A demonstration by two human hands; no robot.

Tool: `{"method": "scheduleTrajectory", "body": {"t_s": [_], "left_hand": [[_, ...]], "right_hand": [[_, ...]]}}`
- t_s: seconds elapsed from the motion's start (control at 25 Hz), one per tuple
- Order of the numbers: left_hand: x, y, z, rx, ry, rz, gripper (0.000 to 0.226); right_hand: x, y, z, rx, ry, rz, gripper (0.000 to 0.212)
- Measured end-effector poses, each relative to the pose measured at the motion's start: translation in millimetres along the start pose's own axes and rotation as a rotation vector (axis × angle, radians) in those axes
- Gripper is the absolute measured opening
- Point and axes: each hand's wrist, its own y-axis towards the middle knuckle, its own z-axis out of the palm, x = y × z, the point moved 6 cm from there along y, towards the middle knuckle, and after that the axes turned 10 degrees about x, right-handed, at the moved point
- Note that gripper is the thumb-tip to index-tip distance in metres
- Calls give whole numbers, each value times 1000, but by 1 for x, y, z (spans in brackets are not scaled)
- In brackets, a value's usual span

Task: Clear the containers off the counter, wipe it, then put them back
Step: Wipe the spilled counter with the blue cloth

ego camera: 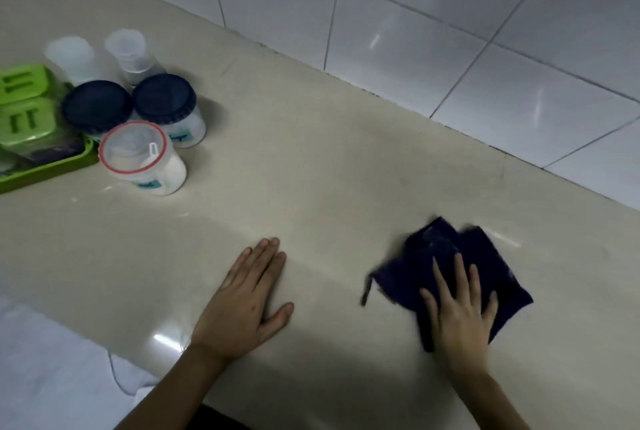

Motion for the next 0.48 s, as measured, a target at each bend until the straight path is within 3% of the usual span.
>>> {"method": "scheduleTrajectory", "body": {"t_s": [0.08, 0.16, 0.28, 0.48], "left_hand": [[1, -1, -1, -8, -12, 3, 73], [0, -2, -2, -18, -21, 2, 73], [0, -2, -3, -11, -40, 1, 70], [9, -9, -15, -72, -188, 3, 60]], "right_hand": [[15, 33, -7, -15, 145, 211, 62], [40, 49, -12, -12, 204, 272, 60], [65, 39, -10, -30, 144, 132, 58], [76, -59, 20, -45, -54, -293, 56]]}}
